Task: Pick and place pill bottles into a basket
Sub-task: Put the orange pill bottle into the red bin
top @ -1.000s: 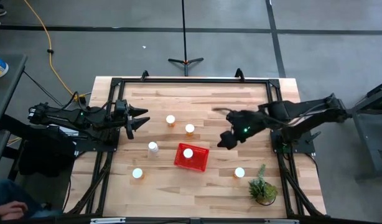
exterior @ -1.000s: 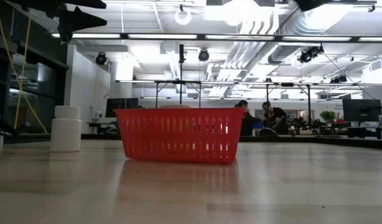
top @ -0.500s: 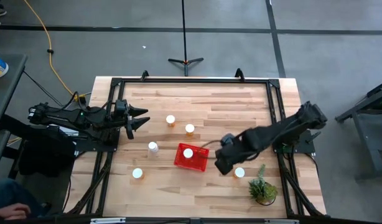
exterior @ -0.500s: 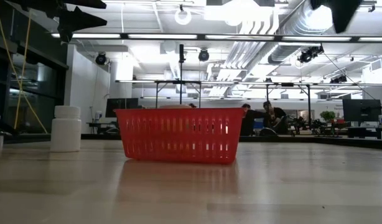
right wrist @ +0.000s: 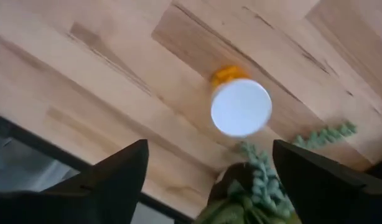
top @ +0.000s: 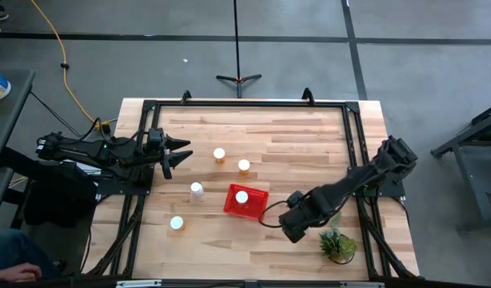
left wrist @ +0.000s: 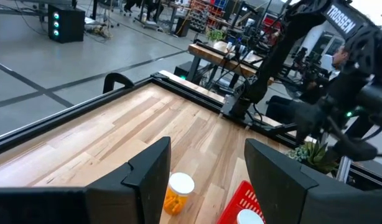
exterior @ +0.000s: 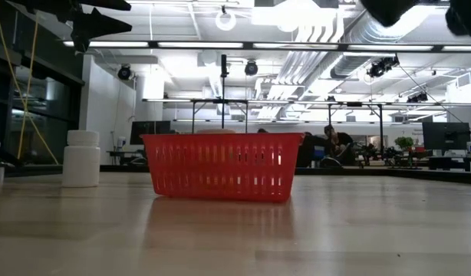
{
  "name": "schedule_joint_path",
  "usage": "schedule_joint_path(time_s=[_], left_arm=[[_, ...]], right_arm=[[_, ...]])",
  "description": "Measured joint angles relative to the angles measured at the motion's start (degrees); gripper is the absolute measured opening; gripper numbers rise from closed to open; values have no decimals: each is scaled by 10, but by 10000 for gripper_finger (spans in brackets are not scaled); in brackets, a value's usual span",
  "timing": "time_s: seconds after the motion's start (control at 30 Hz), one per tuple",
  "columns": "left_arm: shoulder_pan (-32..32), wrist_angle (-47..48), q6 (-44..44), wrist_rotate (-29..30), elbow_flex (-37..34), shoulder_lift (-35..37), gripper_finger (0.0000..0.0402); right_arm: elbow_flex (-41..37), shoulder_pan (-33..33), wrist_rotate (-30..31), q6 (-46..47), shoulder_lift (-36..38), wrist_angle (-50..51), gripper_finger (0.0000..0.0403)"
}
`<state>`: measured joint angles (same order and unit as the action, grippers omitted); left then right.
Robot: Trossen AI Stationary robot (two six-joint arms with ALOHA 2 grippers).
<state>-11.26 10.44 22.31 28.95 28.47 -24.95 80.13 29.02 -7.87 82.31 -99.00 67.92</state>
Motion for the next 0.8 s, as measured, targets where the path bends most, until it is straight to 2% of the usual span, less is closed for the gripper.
schedule_joint_path(time_s=[0.2,0.53,0.8], left_arm=[[0,0,0,0,0,0,239],[0,0,5,0,0,0,239],[0,-1,5,2,0,0,239]], right_arm=[[-27,-7,9,-43,0,-19,395],[-102,0,-22,-55,0,-90,388],[-126,4,15,-64,1,-97,387]])
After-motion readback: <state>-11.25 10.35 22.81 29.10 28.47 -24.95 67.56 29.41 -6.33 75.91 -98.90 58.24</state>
